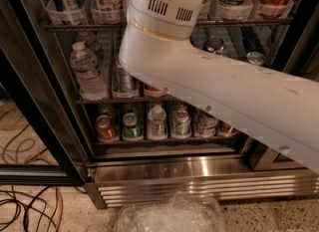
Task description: Pick pepsi can from top shelf of fridge
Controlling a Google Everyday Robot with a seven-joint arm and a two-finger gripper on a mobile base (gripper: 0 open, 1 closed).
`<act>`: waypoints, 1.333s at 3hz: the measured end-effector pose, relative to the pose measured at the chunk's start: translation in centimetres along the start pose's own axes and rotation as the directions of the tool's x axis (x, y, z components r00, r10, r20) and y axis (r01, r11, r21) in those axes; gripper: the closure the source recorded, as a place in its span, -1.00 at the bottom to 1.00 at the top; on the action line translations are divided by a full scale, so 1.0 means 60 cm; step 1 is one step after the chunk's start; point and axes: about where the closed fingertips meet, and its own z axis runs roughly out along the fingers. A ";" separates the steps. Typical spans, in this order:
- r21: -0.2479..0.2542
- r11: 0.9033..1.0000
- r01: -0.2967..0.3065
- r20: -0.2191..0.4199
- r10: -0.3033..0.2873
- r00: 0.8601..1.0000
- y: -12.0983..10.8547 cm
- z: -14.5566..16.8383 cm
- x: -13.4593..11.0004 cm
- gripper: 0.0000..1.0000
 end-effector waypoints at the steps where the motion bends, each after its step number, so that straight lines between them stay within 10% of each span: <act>1: 0.001 1.000 0.001 0.001 -0.001 1.000 -0.002 0.001 -0.001 -0.18; 4: 0.005 1.000 0.017 0.008 -0.017 1.000 -0.007 -0.008 -0.006 1.00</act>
Offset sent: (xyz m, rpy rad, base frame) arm 0.0009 -0.0011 0.0005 -0.0008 -0.0008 -0.0012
